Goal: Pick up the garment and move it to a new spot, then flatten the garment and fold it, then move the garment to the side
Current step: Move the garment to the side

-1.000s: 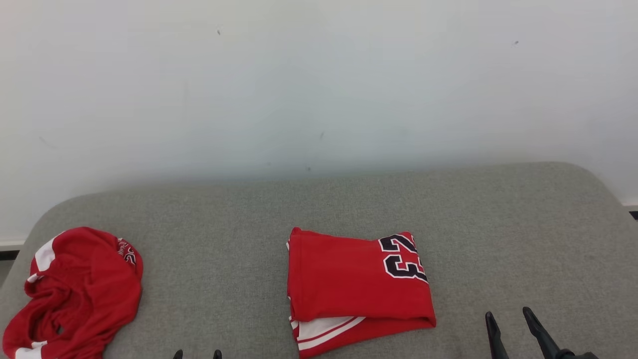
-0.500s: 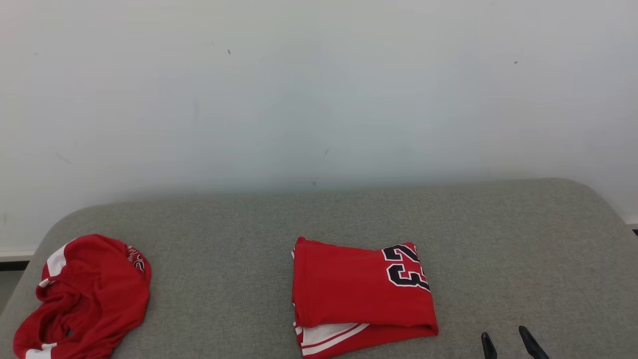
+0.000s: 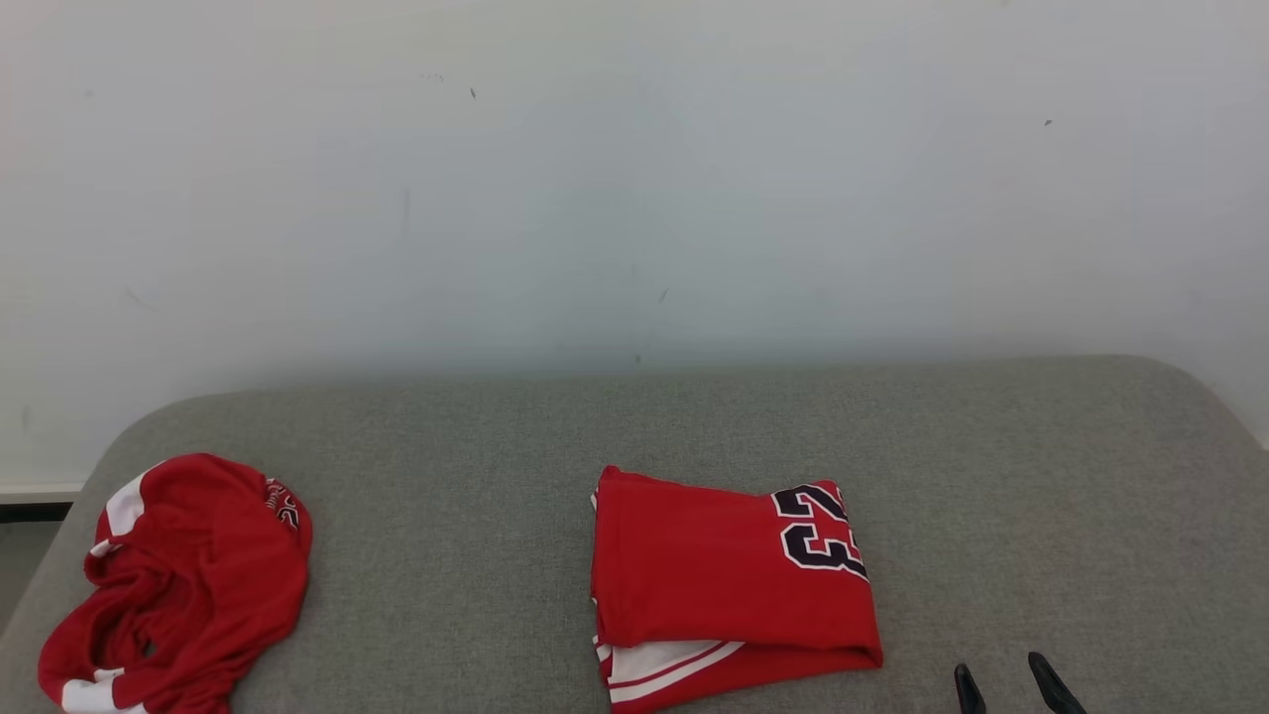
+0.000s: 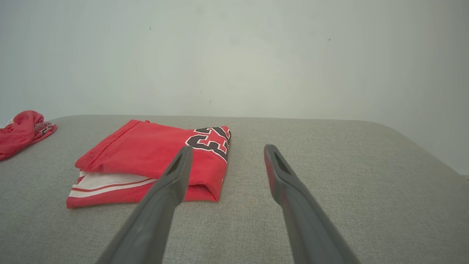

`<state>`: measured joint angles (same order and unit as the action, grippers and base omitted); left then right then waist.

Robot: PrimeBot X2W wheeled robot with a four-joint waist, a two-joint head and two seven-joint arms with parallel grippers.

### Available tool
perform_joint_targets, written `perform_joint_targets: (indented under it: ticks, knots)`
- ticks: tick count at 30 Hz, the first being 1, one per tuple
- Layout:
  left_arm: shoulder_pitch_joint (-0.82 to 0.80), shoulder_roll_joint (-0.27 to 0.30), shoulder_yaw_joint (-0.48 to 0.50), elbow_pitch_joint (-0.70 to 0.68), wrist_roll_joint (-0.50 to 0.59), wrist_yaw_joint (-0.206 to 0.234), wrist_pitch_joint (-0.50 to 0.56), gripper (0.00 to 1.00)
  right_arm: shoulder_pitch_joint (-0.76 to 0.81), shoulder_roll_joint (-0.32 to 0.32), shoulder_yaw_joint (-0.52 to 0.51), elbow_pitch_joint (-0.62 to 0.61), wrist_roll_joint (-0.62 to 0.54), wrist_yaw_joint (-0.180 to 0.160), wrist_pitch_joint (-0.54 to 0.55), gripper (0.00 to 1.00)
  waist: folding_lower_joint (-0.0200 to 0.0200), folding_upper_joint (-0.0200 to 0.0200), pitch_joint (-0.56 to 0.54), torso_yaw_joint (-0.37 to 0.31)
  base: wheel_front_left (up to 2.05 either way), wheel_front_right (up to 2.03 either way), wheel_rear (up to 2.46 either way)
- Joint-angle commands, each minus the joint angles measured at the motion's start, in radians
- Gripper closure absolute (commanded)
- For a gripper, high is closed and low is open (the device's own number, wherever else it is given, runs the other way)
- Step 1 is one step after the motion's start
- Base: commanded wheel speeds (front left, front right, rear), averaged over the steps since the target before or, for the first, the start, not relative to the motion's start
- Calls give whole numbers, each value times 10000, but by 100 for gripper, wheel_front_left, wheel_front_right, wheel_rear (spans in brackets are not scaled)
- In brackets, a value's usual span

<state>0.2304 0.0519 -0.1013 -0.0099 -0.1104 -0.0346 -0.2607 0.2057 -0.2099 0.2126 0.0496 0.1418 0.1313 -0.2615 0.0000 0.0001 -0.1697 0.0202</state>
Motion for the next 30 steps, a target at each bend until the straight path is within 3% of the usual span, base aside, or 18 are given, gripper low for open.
perform_joint_targets:
  ticks: [1,23,27,30]
  knots:
    - [137,-8,31,-11,132,-38,-51,0,1,-38,26,13,24,-11,-45,0,0,-1,3,12,0,0,0]
    - [-129,-12,-190,-87,4,186,-51,0,-154,112,58,107,417,-11,-46,0,0,-1,351,212,0,0,0]
    - [-304,-12,-257,-156,5,177,-51,0,-549,15,466,540,1201,-11,-46,0,0,-1,584,257,0,0,0]
    - [-469,-11,-398,-258,57,205,-51,0,-1218,81,708,1228,3043,-11,-46,0,0,-1,843,308,0,0,0]
